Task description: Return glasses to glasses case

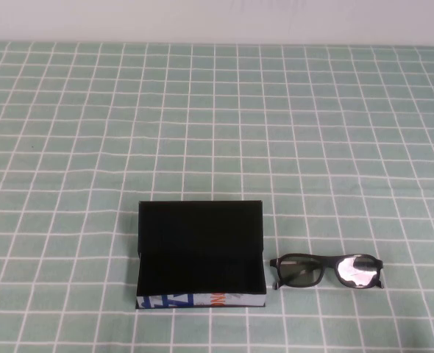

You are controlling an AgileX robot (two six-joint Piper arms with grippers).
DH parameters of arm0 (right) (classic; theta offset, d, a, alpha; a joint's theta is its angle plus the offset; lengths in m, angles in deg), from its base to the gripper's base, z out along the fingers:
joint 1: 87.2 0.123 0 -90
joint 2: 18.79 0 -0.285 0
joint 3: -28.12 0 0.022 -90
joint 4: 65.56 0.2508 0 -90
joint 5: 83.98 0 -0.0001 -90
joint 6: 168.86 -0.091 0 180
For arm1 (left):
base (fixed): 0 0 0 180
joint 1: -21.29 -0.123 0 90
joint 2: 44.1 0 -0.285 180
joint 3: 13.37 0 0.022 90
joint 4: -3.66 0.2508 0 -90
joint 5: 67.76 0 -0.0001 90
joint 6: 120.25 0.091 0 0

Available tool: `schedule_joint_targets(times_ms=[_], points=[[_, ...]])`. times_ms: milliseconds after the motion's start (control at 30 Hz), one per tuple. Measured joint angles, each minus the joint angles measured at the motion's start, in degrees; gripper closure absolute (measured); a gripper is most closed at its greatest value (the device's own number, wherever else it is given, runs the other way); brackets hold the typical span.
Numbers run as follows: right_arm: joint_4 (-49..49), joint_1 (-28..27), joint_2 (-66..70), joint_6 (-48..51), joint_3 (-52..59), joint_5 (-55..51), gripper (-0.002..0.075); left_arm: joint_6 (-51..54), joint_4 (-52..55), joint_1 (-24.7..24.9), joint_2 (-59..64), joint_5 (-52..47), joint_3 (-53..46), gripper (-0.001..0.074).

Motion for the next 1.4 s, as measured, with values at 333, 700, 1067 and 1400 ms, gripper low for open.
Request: schedule_joint_targets(times_ms=[333,700,1067,1400], points=[[0.26,0.0,0.0,0.0,0.0,0.0,0.0739,0.0,0.0,0.0,0.0,0.0,0.0,0.0738],[0.72,0.0,0.0,0.0,0.13,2.13,0.0739,0.0,0.0,0.0,0.0,0.0,0.0,0.0738],[4.52,0.0,0.0,0.0,0.13,15.98,0.0739,0.0,0.0,0.0,0.0,0.0,0.0,0.0738],[4.87,0.0,0.0,3.84,0.13,38.41,0.0739,0.0,0.13,0.0,0.0,0.1,0.0,0.0738]])
